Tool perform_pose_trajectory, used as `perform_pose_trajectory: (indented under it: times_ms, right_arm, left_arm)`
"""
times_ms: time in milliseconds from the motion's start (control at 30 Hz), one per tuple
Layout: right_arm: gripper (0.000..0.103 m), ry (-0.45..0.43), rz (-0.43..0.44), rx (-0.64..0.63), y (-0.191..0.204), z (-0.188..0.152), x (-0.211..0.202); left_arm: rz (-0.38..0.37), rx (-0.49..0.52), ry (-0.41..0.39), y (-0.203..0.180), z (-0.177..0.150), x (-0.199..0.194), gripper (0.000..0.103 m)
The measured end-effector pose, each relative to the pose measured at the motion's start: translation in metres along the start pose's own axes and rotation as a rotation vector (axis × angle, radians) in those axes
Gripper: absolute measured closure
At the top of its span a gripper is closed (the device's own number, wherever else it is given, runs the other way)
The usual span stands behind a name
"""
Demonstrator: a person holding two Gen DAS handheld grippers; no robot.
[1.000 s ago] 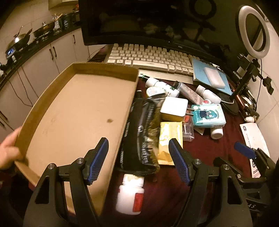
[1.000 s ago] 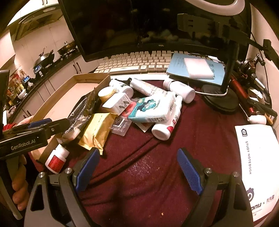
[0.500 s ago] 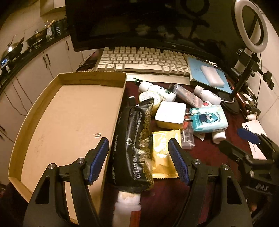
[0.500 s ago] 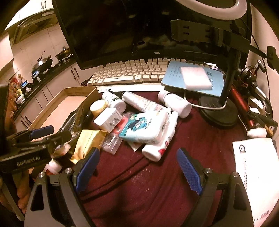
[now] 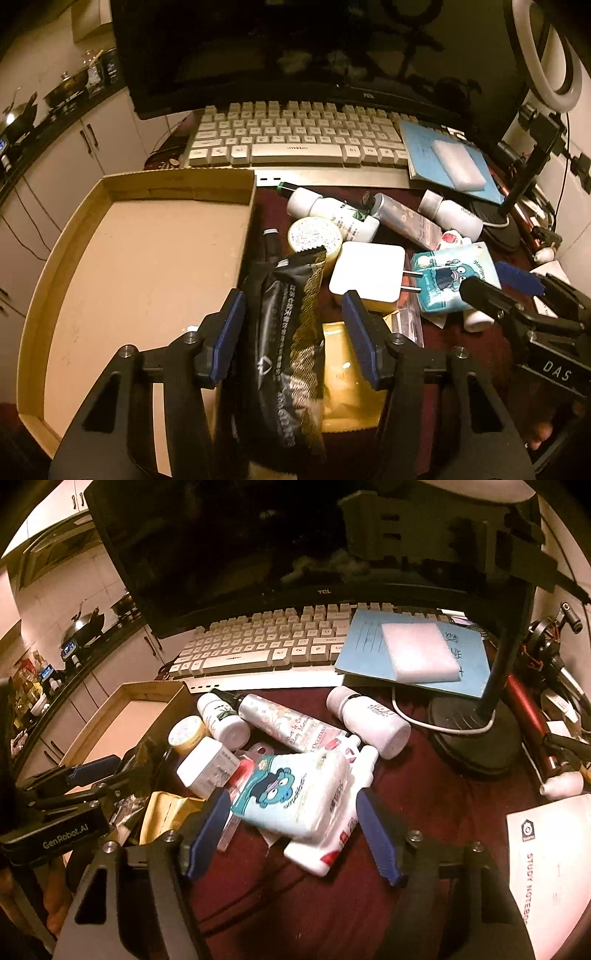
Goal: Organize objects
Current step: 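Grasp the black snack packet with the left gripper while the right grasps the blue tissue pack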
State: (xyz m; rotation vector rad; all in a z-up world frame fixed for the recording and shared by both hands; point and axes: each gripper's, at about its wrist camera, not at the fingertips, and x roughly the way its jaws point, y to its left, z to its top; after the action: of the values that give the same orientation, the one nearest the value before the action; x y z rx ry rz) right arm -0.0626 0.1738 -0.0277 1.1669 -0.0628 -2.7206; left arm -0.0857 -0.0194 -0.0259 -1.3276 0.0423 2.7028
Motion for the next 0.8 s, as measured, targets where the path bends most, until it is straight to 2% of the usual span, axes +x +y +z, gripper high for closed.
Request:
perform_pose_trajectory:
  times_ms: [67,133,200,233,433,467,533,700,800]
  right_arm:
    - [0.036,0.000,-0.003,0.004,-0.001,0.002,0.003]
    - [0.039,0.005,-0.001,0.002,-0.001,0.004,0.007]
    - [0.039,-0.002,-0.021,-0.015,0.000,0.005,0.010]
    - [0.040,-0.005,-0.032,-0.022,0.001,0.005,0.011]
    - [0.062,-0.036,-0.130,-0.096,0.010,0.004,0.011]
    - [0.068,-0.043,-0.146,-0.109,0.012,0.003,0.009]
    - [0.075,-0.049,-0.155,-0.112,0.012,0.004,0.008]
    - [0.091,-0.039,-0.115,-0.068,0.006,0.003,-0.002]
    - [0.094,-0.024,-0.079,-0.043,0.004,0.001,-0.007]
  left_arm:
    - [0.012,0.010,0.005,-0.001,0.001,0.005,0.048]
    - [0.027,0.013,0.014,0.000,0.001,0.010,0.053]
    - [0.036,0.003,0.026,0.004,0.002,0.014,0.062]
    - [0.032,-0.004,0.025,0.005,0.002,0.013,0.062]
    - [0.016,-0.018,0.018,0.008,0.001,0.012,0.069]
    - [0.015,-0.024,0.017,0.009,0.001,0.012,0.070]
    - [0.003,-0.040,0.012,0.010,0.001,0.010,0.072]
    - [0.001,-0.056,-0.009,0.009,-0.002,0.003,0.078]
    - [-0.001,-0.058,-0.019,0.008,-0.003,-0.002,0.080]
